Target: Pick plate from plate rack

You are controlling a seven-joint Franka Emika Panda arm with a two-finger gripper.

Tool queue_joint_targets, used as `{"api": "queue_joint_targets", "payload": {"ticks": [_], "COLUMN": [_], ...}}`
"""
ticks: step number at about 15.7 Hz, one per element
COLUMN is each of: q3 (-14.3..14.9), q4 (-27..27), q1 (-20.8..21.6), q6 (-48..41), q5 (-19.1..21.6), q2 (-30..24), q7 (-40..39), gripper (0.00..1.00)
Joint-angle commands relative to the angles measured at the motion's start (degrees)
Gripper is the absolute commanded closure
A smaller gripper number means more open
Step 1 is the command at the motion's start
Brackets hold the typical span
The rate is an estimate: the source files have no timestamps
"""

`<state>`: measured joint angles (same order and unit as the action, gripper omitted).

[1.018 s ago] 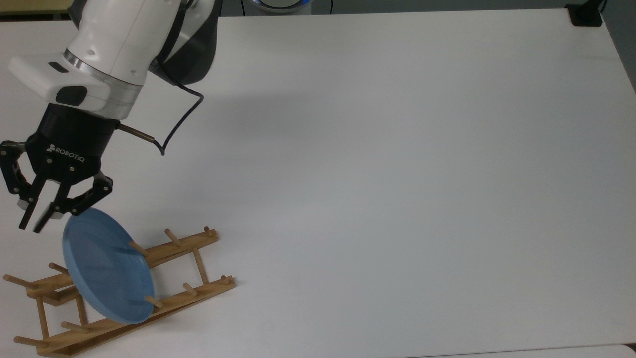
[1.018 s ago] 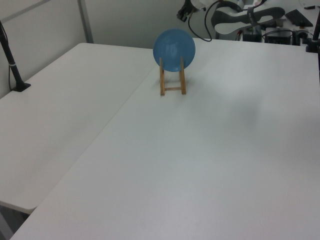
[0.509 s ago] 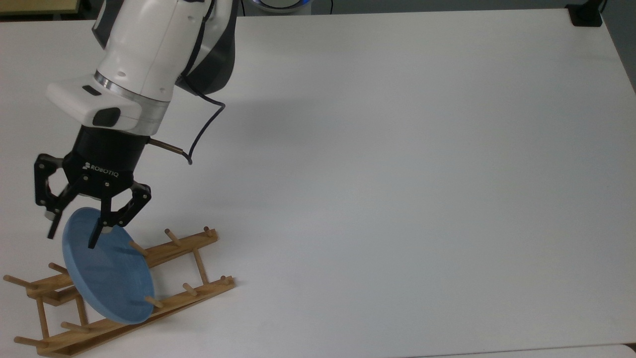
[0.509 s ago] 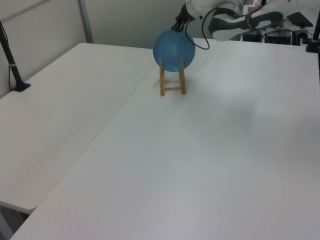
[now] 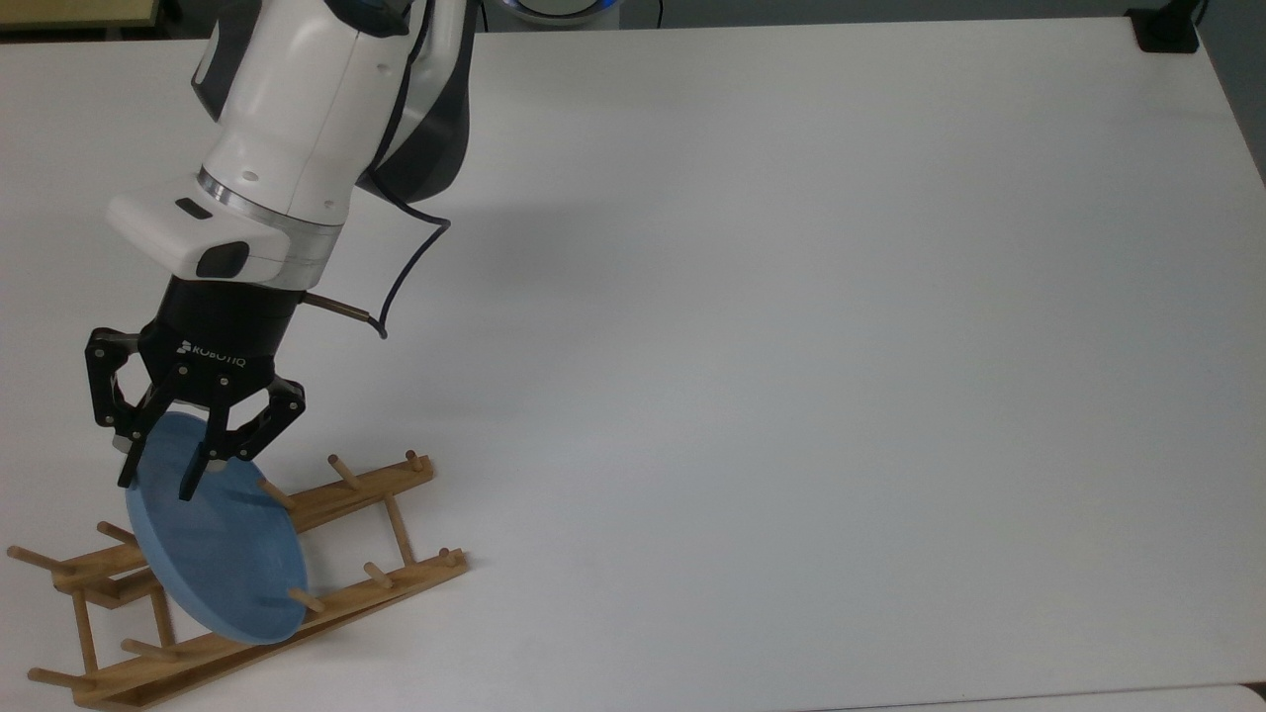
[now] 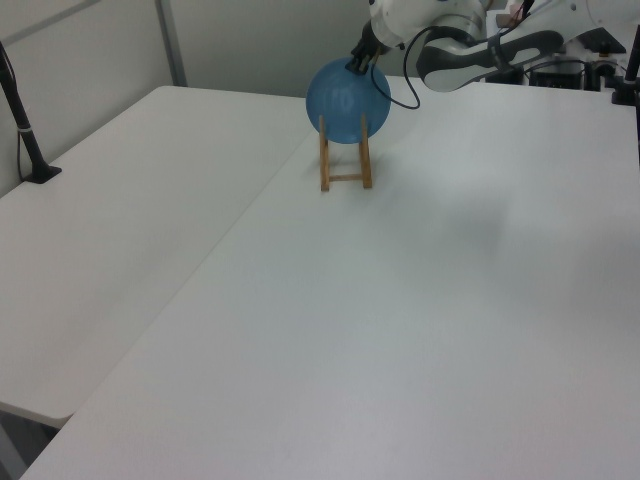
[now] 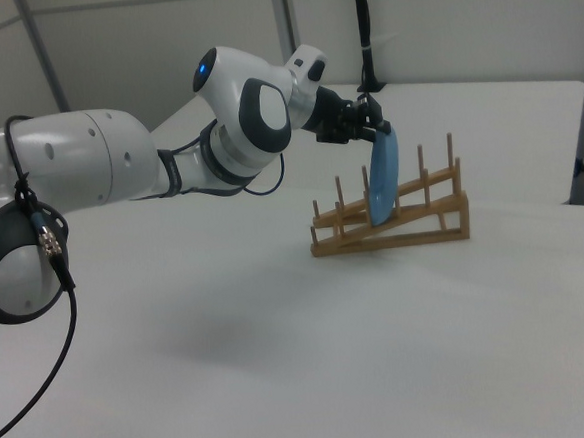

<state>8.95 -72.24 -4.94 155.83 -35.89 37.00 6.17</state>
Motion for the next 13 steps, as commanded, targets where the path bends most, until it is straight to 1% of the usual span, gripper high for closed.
{"api": "queue_joint_targets", "payload": {"ticks": [1,4,6,9,11,13], "q3": [0.3,0.5,0.5,0.5,0.7,0.7], "q4": [-1.2,-1.2,-1.2,-1.2,-1.2,-1.1], "q1": [0.1,0.0,-0.1,-0.1,-0.2,-0.2], "q6": [0.0,0.1,0.1,0.1,0.1,0.1], "q5": [-2.4,-4.5,-5.1,-5.7,-6.6,-7.6], "q2": [-0.4,-0.4,-0.4,-0.3,-0.3,-0.3], "q7": [1.0,1.0,1.0,1.0,1.0,1.0], "gripper": [0.66,0.69,0.72,0.86,0.9,0.96]}}
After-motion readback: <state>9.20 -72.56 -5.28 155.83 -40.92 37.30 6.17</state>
